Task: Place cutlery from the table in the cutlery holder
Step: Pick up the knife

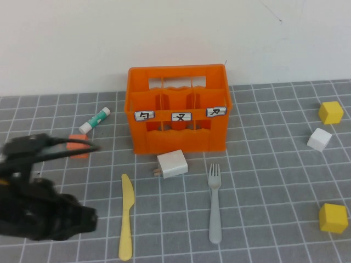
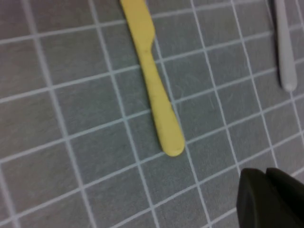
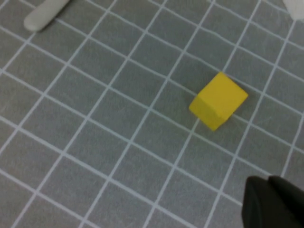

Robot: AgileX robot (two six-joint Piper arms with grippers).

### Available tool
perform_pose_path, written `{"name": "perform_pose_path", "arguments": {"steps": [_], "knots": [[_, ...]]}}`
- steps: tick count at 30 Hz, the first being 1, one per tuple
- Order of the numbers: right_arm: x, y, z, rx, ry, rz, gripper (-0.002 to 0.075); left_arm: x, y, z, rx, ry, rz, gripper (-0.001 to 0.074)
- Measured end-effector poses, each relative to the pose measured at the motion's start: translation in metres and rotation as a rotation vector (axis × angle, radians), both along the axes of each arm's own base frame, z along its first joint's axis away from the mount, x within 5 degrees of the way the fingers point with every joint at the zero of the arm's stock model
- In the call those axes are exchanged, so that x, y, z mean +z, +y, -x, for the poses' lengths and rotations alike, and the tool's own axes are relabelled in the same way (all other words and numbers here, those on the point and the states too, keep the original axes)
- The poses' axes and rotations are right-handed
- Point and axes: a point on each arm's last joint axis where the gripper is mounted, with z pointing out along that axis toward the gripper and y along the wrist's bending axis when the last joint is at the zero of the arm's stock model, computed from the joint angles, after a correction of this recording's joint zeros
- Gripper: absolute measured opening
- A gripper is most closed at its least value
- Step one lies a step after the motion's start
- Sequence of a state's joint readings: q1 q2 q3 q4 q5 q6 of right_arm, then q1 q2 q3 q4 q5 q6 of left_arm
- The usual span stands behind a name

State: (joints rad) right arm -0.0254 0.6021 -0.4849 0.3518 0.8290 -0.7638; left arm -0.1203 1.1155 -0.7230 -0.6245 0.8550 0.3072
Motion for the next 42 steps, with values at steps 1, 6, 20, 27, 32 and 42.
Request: {"name": "perform_pose_path", "arguments": {"steps": [1,6,20,27,32,42], "knots": [[-0.001,0.000,-0.001,-0.003,-0.005,-0.001,-0.0003,-0.002,-0.006,-0.004,-0.034,0.011,-0.013,-0.0001],[-0.017,0.000,0.001,-0.011,0.030,-0.005,-0.0003,-0.010,-0.039,-0.014,-0.112,0.008,-0.125,-0.0001],[-0.029,-0.002,0.000,-0.038,0.014,-0.008,-0.0003,-0.049,-0.083,-0.060,0.077,0.045,-0.398,0.0056],[-0.029,-0.001,0.000,-0.039,0.014,-0.011,-0.0003,-0.078,-0.090,-0.072,0.064,0.088,-0.436,0.0290],[-0.029,-0.001,0.000,-0.040,0.012,-0.013,-0.0003,-0.092,-0.094,-0.078,0.078,0.098,-0.429,0.0323],[-0.029,-0.001,0.000,-0.040,0.012,-0.018,-0.0003,-0.103,-0.098,-0.087,0.063,0.058,-0.444,0.0327]]}}
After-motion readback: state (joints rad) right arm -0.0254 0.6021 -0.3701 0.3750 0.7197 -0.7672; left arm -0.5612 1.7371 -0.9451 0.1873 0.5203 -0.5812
